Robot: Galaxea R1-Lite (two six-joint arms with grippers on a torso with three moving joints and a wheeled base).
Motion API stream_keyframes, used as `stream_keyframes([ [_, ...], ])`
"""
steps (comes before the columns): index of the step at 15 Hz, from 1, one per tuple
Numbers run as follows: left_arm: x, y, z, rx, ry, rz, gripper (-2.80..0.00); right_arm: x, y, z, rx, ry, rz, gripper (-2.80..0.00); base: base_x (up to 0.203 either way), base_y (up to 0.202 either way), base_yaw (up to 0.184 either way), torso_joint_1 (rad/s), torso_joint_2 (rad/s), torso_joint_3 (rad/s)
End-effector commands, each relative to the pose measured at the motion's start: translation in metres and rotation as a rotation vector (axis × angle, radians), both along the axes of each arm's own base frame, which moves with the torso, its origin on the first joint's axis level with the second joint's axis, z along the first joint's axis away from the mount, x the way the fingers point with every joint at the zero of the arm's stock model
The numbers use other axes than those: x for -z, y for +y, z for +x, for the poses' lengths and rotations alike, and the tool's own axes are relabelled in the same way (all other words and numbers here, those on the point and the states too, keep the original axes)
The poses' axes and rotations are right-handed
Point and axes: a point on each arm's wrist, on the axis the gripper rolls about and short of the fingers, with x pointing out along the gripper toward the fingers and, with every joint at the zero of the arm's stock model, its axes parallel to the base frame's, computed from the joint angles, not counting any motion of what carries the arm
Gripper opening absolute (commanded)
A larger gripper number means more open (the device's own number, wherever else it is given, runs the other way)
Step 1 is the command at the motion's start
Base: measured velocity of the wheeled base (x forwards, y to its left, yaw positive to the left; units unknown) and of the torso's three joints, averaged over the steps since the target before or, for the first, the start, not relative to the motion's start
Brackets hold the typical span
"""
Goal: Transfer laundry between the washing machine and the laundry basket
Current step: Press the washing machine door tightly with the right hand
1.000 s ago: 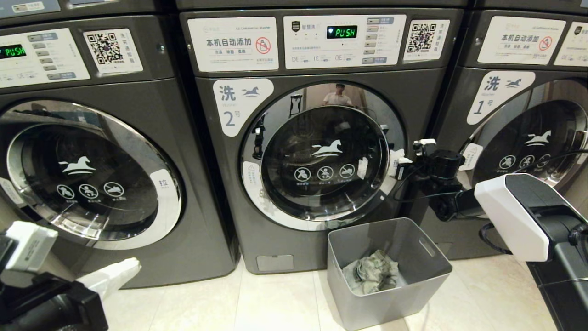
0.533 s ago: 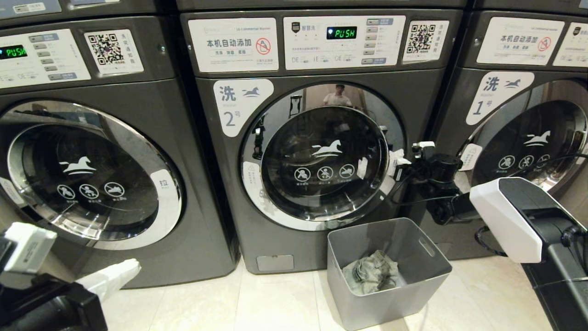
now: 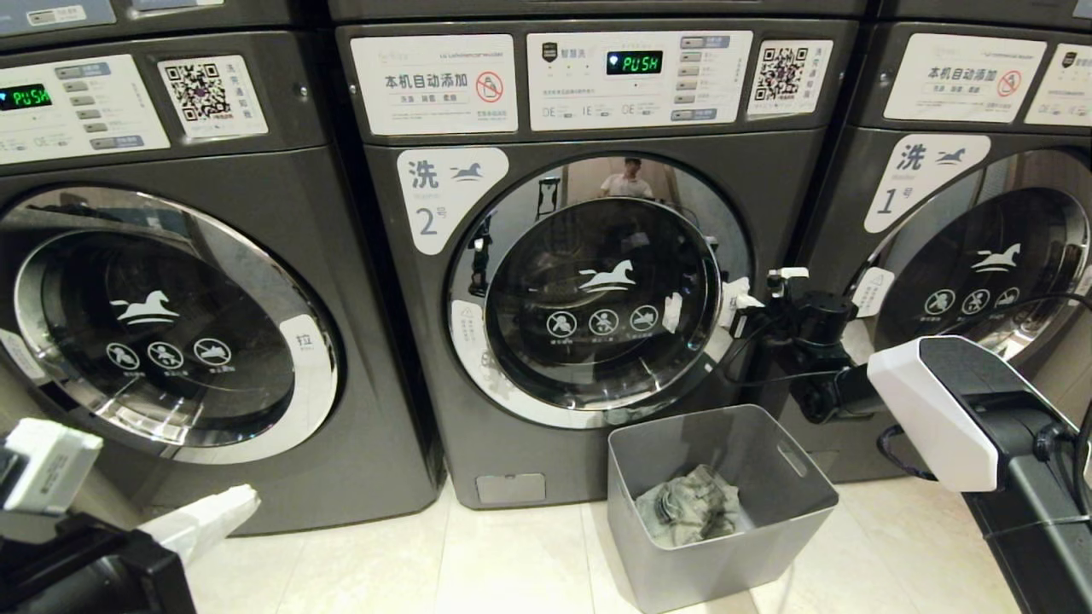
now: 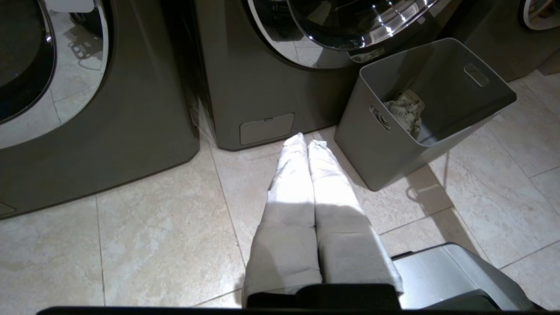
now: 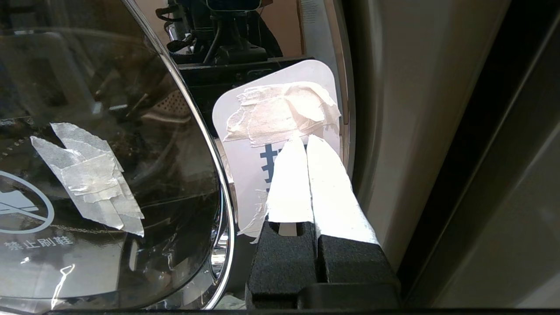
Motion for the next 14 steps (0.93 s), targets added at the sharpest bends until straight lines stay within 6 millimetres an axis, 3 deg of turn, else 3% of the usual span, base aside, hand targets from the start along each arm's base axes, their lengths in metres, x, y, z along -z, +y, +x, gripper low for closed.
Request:
stream_keyframes([
  [1,0.003,0.0,-0.002,0.002,0.006,0.0,-2.8,0.005,0.001,0.001,-0.001,0.007,-0.001,-2.8,0.0,0.0,0.0,0.0,0.0,0.0],
  [12,0.008,0.0,-0.004,0.0,0.025,0.003,-2.8,0.021,-0.002,0.002,0.001,0.034,0.006,-2.8,0.0,0.0,0.0,0.0,0.0,0.0],
  [14,0.008,0.0,-0.004,0.002,0.028,0.004,-2.8,0.011,-0.002,0.0,0.01,0.019,0.009,-2.8,0.0,0.0,0.0,0.0,0.0,0.0],
])
